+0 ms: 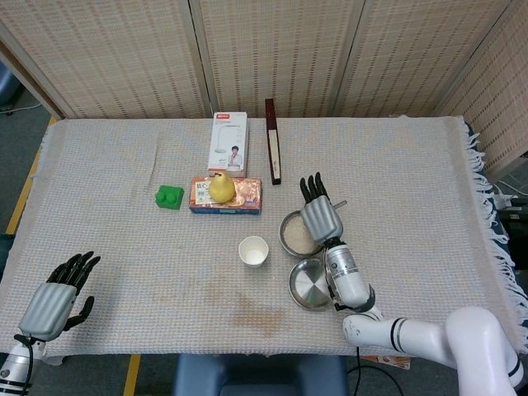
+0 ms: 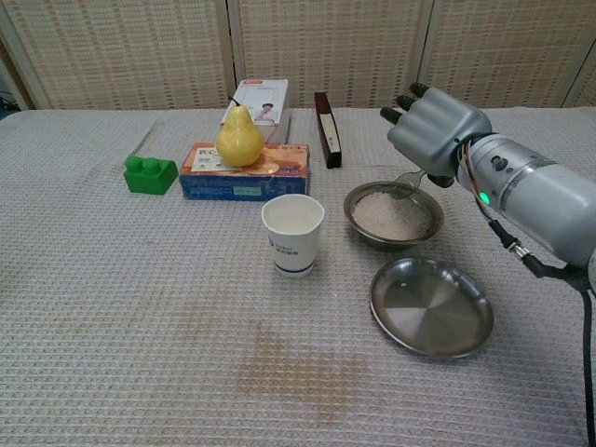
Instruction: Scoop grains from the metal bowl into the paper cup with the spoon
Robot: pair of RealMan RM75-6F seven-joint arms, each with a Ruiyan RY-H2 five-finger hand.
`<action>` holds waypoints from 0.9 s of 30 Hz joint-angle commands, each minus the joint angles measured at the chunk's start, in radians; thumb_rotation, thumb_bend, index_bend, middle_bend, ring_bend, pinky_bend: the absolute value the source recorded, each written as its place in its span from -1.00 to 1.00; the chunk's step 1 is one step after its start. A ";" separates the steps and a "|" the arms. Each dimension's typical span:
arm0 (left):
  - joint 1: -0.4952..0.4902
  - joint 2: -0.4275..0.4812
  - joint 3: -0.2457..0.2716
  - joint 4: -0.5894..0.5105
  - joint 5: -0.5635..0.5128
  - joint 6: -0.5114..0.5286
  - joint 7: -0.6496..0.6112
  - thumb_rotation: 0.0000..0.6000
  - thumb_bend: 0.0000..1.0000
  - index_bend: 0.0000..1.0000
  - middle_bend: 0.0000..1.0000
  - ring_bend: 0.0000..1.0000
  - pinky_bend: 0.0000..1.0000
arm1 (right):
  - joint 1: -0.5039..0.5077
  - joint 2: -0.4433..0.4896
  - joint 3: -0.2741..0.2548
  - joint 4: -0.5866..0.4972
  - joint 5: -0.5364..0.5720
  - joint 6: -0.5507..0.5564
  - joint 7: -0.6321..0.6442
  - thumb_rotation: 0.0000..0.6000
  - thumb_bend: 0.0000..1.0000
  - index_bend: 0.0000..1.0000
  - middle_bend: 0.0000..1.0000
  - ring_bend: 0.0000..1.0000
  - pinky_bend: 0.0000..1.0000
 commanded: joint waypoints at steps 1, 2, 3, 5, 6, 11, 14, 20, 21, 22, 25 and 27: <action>0.000 0.000 0.000 0.002 -0.001 -0.001 0.000 1.00 0.00 -1.00 -1.00 -1.00 -0.69 | 0.006 -0.011 -0.008 0.010 0.010 -0.007 -0.005 1.00 -0.25 0.31 -0.94 -1.00 -1.00; 0.000 0.000 0.000 0.001 0.000 -0.001 0.000 1.00 0.00 -1.00 -1.00 -1.00 -0.69 | 0.008 -0.014 -0.010 0.013 0.011 -0.008 -0.006 1.00 -0.25 0.31 -0.94 -1.00 -1.00; 0.000 0.000 0.000 0.002 -0.001 -0.002 0.000 1.00 0.00 -1.00 -1.00 -1.00 -0.69 | 0.011 -0.017 -0.014 0.016 0.010 -0.009 -0.007 1.00 -0.25 0.31 -0.94 -1.00 -1.00; 0.000 0.000 0.000 0.001 -0.002 -0.002 0.002 1.00 0.00 -1.00 -1.00 -1.00 -0.69 | 0.013 -0.021 -0.019 0.020 0.012 -0.011 -0.006 1.00 -0.25 0.31 -0.94 -1.00 -1.00; 0.000 -0.001 0.000 0.001 -0.002 -0.003 0.002 1.00 0.00 -1.00 -1.00 -1.00 -0.69 | 0.014 -0.024 -0.021 0.022 0.015 -0.013 -0.007 1.00 -0.25 0.31 -0.94 -1.00 -1.00; -0.001 -0.002 0.000 0.000 -0.001 -0.004 0.006 1.00 0.00 -1.00 -1.00 -1.00 -0.69 | 0.020 -0.035 -0.027 0.026 0.026 -0.020 -0.004 1.00 -0.25 0.32 -0.94 -1.00 -1.00; 0.000 -0.002 0.001 -0.002 0.001 -0.002 0.008 1.00 0.00 -1.00 -1.00 -1.00 -0.69 | 0.024 -0.040 -0.029 0.030 0.031 -0.024 0.001 1.00 -0.25 0.32 -0.94 -1.00 -1.00; 0.001 -0.001 0.002 -0.003 0.002 0.000 0.007 1.00 0.00 -1.00 -1.00 -1.00 -0.69 | 0.023 -0.046 -0.023 0.023 0.054 -0.039 0.036 1.00 -0.26 0.32 -0.94 -1.00 -1.00; 0.001 -0.001 0.002 -0.003 0.002 0.000 0.007 1.00 0.00 -1.00 -1.00 -1.00 -0.69 | 0.023 -0.046 -0.023 0.021 0.054 -0.043 0.048 1.00 -0.26 0.32 -0.94 -1.00 -1.00; 0.001 -0.001 0.002 -0.003 0.003 0.000 0.007 1.00 0.00 -1.00 -1.00 -1.00 -0.69 | 0.022 -0.047 -0.022 0.020 0.054 -0.045 0.059 1.00 -0.26 0.33 -0.94 -1.00 -1.00; 0.001 0.000 0.002 -0.002 0.003 0.000 0.005 1.00 0.00 -1.00 -1.00 -1.00 -0.69 | 0.018 -0.048 -0.015 0.012 0.066 -0.059 0.102 1.00 -0.26 0.33 -0.94 -1.00 -1.00; 0.002 0.000 0.002 -0.002 0.004 0.002 0.004 1.00 0.00 -1.00 -1.00 -1.00 -0.69 | 0.016 -0.046 -0.009 0.004 0.076 -0.068 0.127 1.00 -0.25 0.34 -0.94 -1.00 -1.00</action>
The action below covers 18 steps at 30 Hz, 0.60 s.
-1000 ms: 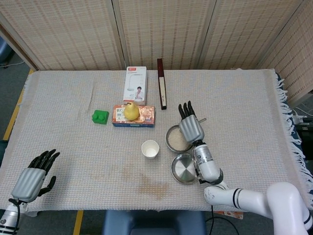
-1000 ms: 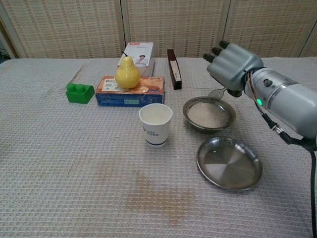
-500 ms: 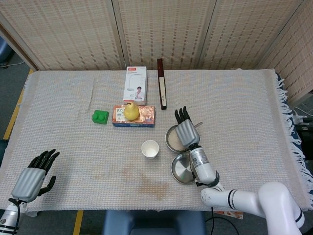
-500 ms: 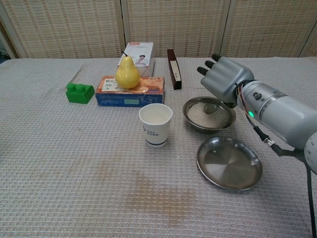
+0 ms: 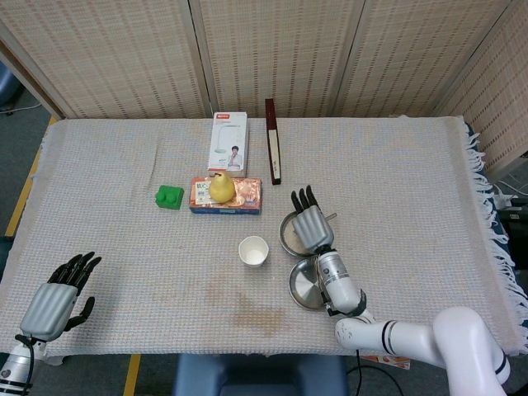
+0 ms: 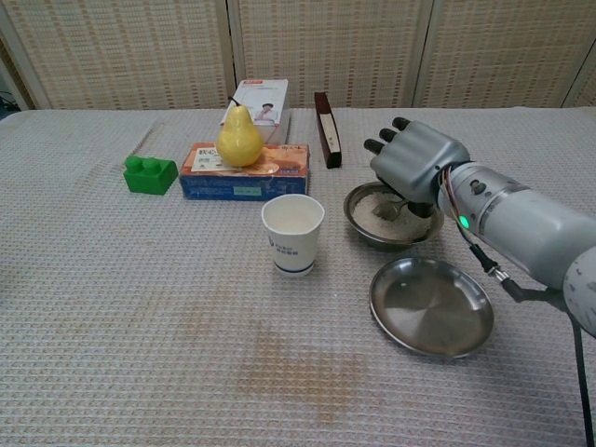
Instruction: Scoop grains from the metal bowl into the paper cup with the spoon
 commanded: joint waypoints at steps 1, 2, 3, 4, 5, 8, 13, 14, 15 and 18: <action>0.001 0.000 0.000 0.000 0.001 0.001 -0.001 1.00 0.00 -1.00 -1.00 -1.00 -0.69 | -0.004 0.002 0.010 -0.012 0.014 -0.016 0.042 1.00 -0.25 0.34 -0.94 -1.00 -1.00; 0.001 0.001 0.000 0.000 0.001 0.002 -0.002 1.00 0.00 -1.00 -1.00 -1.00 -0.69 | -0.004 0.004 0.011 -0.014 0.014 -0.017 0.050 1.00 -0.26 0.34 -0.93 -1.00 -1.00; 0.001 0.001 0.000 0.000 0.002 0.003 -0.002 1.00 0.00 -1.00 -1.00 -1.00 -0.69 | -0.004 0.007 0.011 -0.015 0.011 -0.016 0.061 1.00 -0.26 0.34 -0.93 -1.00 -1.00; 0.001 0.001 0.000 0.001 0.001 0.003 -0.003 1.00 0.00 -1.00 -1.00 -1.00 -0.69 | -0.004 0.009 0.011 -0.015 0.010 -0.016 0.068 1.00 -0.26 0.34 -0.93 -1.00 -1.00; 0.001 0.001 0.000 0.001 0.001 0.002 -0.003 1.00 0.00 -1.00 -1.00 -1.00 -0.69 | -0.004 0.011 0.010 -0.015 0.009 -0.015 0.072 1.00 -0.26 0.35 -0.93 -1.00 -1.00; 0.001 0.001 0.000 0.002 0.000 0.001 -0.003 1.00 0.00 -1.00 -1.00 -1.00 -0.69 | -0.004 0.021 0.011 -0.023 0.007 -0.009 0.083 1.00 -0.26 0.35 -0.93 -1.00 -1.00; 0.002 0.001 0.000 0.000 0.002 0.004 -0.002 1.00 0.00 -1.00 -1.00 -1.00 -0.69 | -0.015 0.046 0.025 -0.047 0.012 -0.006 0.143 1.00 -0.25 0.37 -0.92 -1.00 -1.00; 0.002 0.001 0.000 -0.001 0.003 0.005 -0.001 1.00 0.00 -1.00 -1.00 -1.00 -0.69 | -0.019 0.050 0.030 -0.052 0.017 -0.009 0.163 1.00 -0.25 0.37 -0.91 -1.00 -1.00; 0.002 0.001 0.000 -0.001 0.002 0.005 -0.001 1.00 0.00 -1.00 -1.00 -1.00 -0.69 | -0.025 0.056 0.038 -0.058 0.025 -0.016 0.190 1.00 -0.26 0.37 -0.91 -1.00 -1.00; 0.004 0.001 0.001 -0.002 0.003 0.006 0.003 1.00 0.00 -1.00 -1.00 -1.00 -0.69 | -0.030 0.067 0.045 -0.049 0.023 -0.028 0.240 1.00 -0.26 0.38 -0.90 -1.00 -1.00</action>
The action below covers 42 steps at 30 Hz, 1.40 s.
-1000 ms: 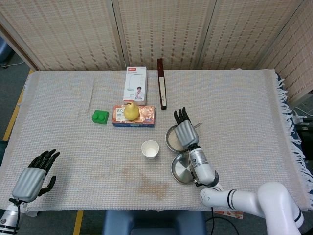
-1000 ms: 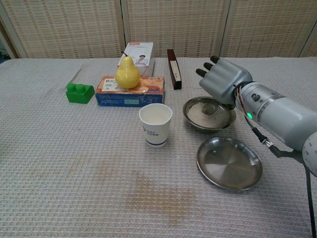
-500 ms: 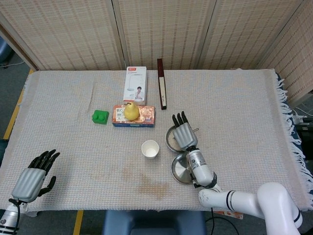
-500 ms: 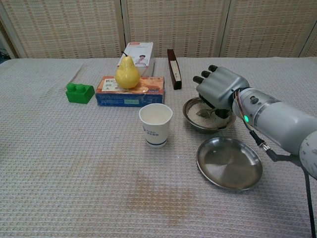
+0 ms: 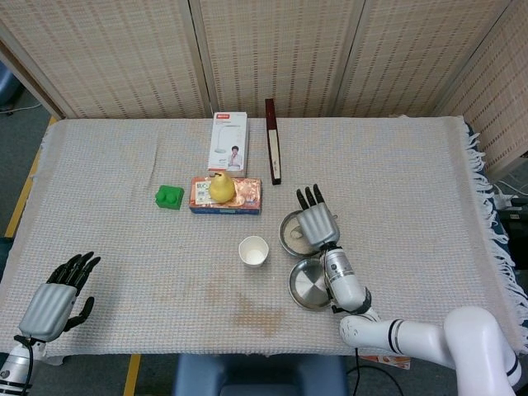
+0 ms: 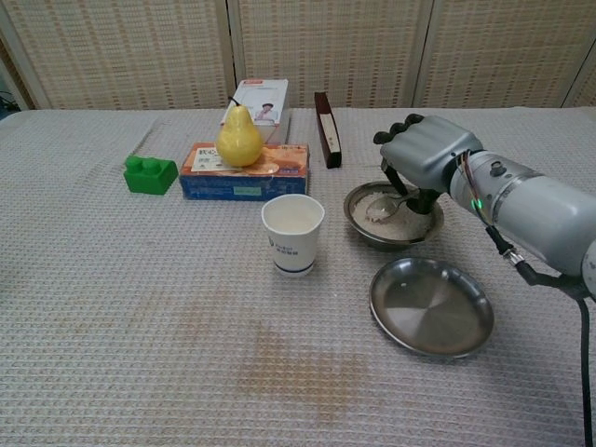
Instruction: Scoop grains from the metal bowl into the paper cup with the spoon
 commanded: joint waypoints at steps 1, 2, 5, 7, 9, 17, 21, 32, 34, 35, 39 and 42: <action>0.001 0.000 0.001 0.000 0.002 0.001 0.002 1.00 0.00 -1.00 -1.00 -1.00 -0.69 | -0.012 0.017 0.013 0.005 0.005 -0.019 0.065 1.00 -0.26 0.39 -0.90 -1.00 -1.00; 0.001 -0.001 0.002 0.000 0.003 0.001 0.002 1.00 0.00 -1.00 -1.00 -1.00 -0.69 | -0.014 0.018 0.015 0.007 0.009 -0.024 0.079 1.00 -0.26 0.39 -0.90 -1.00 -1.00; 0.002 -0.001 0.001 -0.002 0.003 0.002 0.006 1.00 0.00 -1.00 -1.00 -1.00 -0.69 | -0.021 0.025 0.019 0.007 0.019 -0.044 0.126 1.00 -0.26 0.39 -0.90 -1.00 -1.00; 0.001 -0.002 0.001 -0.004 0.003 0.002 0.009 1.00 0.00 -1.00 -1.00 -1.00 -0.69 | -0.025 0.026 0.018 0.012 0.021 -0.055 0.156 1.00 -0.25 0.39 -0.90 -1.00 -1.00; 0.002 -0.002 0.002 -0.004 0.002 0.001 0.011 1.00 0.00 -1.00 -1.00 -1.00 -0.68 | -0.028 0.027 0.020 0.016 0.026 -0.068 0.184 1.00 -0.25 0.39 -0.90 -1.00 -1.00; 0.002 -0.003 0.000 0.000 -0.001 0.000 0.009 1.00 0.00 -1.00 -1.00 -1.00 -0.69 | -0.029 0.051 0.029 -0.008 0.002 -0.058 0.245 1.00 -0.25 0.39 -0.89 -1.00 -1.00; 0.001 -0.003 -0.002 0.000 -0.011 -0.007 0.009 1.00 0.00 -1.00 -1.00 -1.00 -0.69 | -0.029 0.073 0.041 -0.058 -0.016 -0.049 0.282 1.00 -0.26 0.37 -0.89 -1.00 -1.00; -0.002 0.002 -0.005 0.000 -0.021 -0.016 -0.003 1.00 0.00 -1.00 -1.00 -1.00 -0.68 | -0.004 0.087 0.089 -0.175 0.000 -0.056 0.365 1.00 -0.25 0.39 -0.87 -1.00 -1.00; -0.002 0.004 -0.005 0.000 -0.021 -0.016 -0.005 1.00 0.00 -1.00 -1.00 -1.00 -0.68 | 0.008 0.078 0.091 -0.181 0.003 -0.053 0.360 1.00 -0.25 0.39 -0.87 -1.00 -1.00; -0.002 0.004 -0.005 0.000 -0.020 -0.015 -0.007 1.00 0.00 -1.00 -1.00 -1.00 -0.68 | 0.014 0.074 0.090 -0.182 0.005 -0.051 0.354 1.00 -0.25 0.39 -0.87 -1.00 -1.00; -0.001 0.007 -0.005 0.001 -0.020 -0.013 -0.013 1.00 0.00 -1.00 -1.00 -1.00 -0.68 | 0.041 0.055 0.078 -0.191 0.010 -0.035 0.310 1.00 -0.25 0.40 -0.87 -1.00 -1.00; 0.000 0.009 -0.004 0.002 -0.019 -0.013 -0.017 1.00 0.00 -1.00 -1.00 -1.00 -0.68 | 0.057 0.046 0.069 -0.202 0.012 -0.017 0.274 1.00 -0.25 0.40 -0.87 -1.00 -1.00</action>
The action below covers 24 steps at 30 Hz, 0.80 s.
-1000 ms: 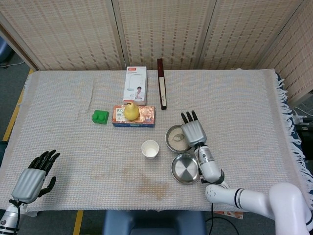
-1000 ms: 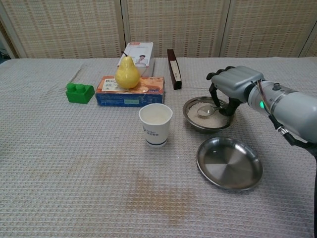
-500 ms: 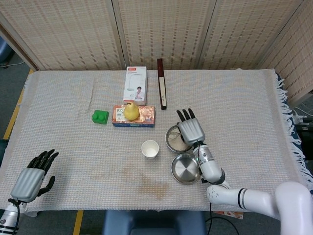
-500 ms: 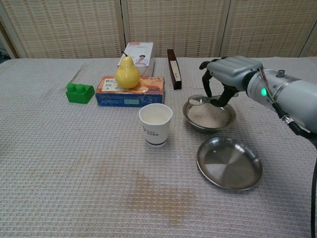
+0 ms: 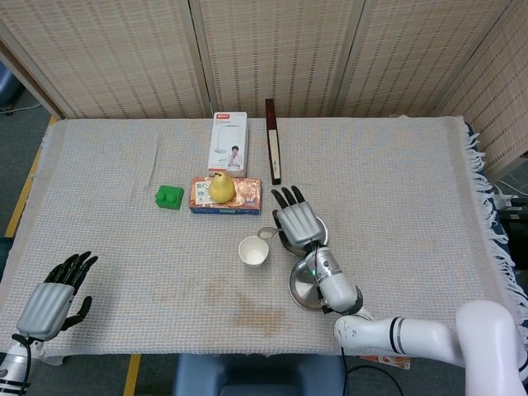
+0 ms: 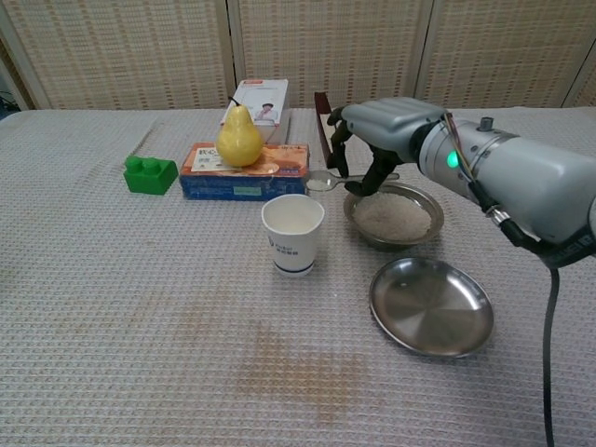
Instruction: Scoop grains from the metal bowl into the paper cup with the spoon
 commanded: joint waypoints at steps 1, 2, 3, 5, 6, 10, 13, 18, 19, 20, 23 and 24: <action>0.000 0.001 0.000 0.000 0.000 0.000 -0.003 1.00 0.00 -1.00 -1.00 -1.00 -0.68 | 0.021 -0.013 -0.012 -0.014 0.004 0.021 -0.042 1.00 -0.25 0.40 -0.87 -1.00 -1.00; 0.000 0.002 0.001 0.000 0.001 0.000 -0.004 1.00 0.00 -1.00 -1.00 -1.00 -0.68 | 0.026 -0.015 -0.016 -0.017 0.005 0.027 -0.057 1.00 -0.25 0.40 -0.87 -1.00 -1.00; 0.001 0.003 0.001 0.000 0.002 0.001 -0.005 1.00 0.00 -1.00 -1.00 -1.00 -0.68 | 0.033 -0.016 -0.021 -0.021 0.006 0.036 -0.078 1.00 -0.25 0.40 -0.87 -1.00 -1.00; 0.002 0.004 0.002 0.000 0.003 0.004 -0.007 1.00 0.00 -1.00 -1.00 -1.00 -0.68 | 0.042 -0.016 -0.030 -0.028 0.005 0.052 -0.113 1.00 -0.25 0.40 -0.87 -1.00 -1.00; 0.003 0.005 0.002 0.000 0.004 0.005 -0.008 1.00 0.00 -1.00 -1.00 -1.00 -0.68 | 0.048 -0.014 -0.037 -0.035 0.005 0.063 -0.139 1.00 -0.25 0.40 -0.87 -1.00 -1.00; 0.003 0.005 0.003 0.002 0.003 0.004 -0.008 1.00 0.00 -1.00 -1.00 -1.00 -0.68 | 0.066 -0.005 -0.062 -0.067 0.003 0.102 -0.234 1.00 -0.25 0.41 -0.86 -1.00 -1.00; 0.002 0.003 0.004 0.001 0.003 0.000 -0.003 1.00 0.00 -1.00 -1.00 -1.00 -0.68 | 0.083 -0.003 -0.075 -0.104 0.027 0.125 -0.315 1.00 -0.24 0.40 -0.86 -1.00 -1.00; 0.004 0.004 0.006 -0.004 0.011 0.006 0.004 1.00 0.00 -1.00 -1.00 -1.00 -0.68 | 0.117 -0.023 -0.077 -0.139 0.051 0.171 -0.417 1.00 -0.24 0.40 -0.86 -1.00 -1.00; 0.005 0.004 0.007 -0.005 0.011 0.007 0.004 1.00 0.00 -1.00 -1.00 -1.00 -0.68 | 0.124 -0.026 -0.078 -0.143 0.054 0.178 -0.437 1.00 -0.24 0.39 -0.86 -1.00 -1.00; 0.006 0.005 0.007 -0.005 0.012 0.008 0.004 1.00 0.00 -1.00 -1.00 -1.00 -0.68 | 0.134 -0.030 -0.082 -0.147 0.057 0.188 -0.466 1.00 -0.24 0.39 -0.86 -1.00 -1.00; 0.006 0.005 0.007 -0.005 0.012 0.007 0.002 1.00 0.00 -1.00 -1.00 -1.00 -0.67 | 0.155 -0.040 -0.098 -0.154 0.064 0.213 -0.543 1.00 -0.24 0.39 -0.86 -1.00 -1.00; 0.005 0.006 0.008 -0.004 0.013 0.006 -0.001 1.00 0.00 -1.00 -1.00 -1.00 -0.67 | 0.164 -0.044 -0.105 -0.161 0.075 0.225 -0.583 1.00 -0.23 0.39 -0.86 -1.00 -1.00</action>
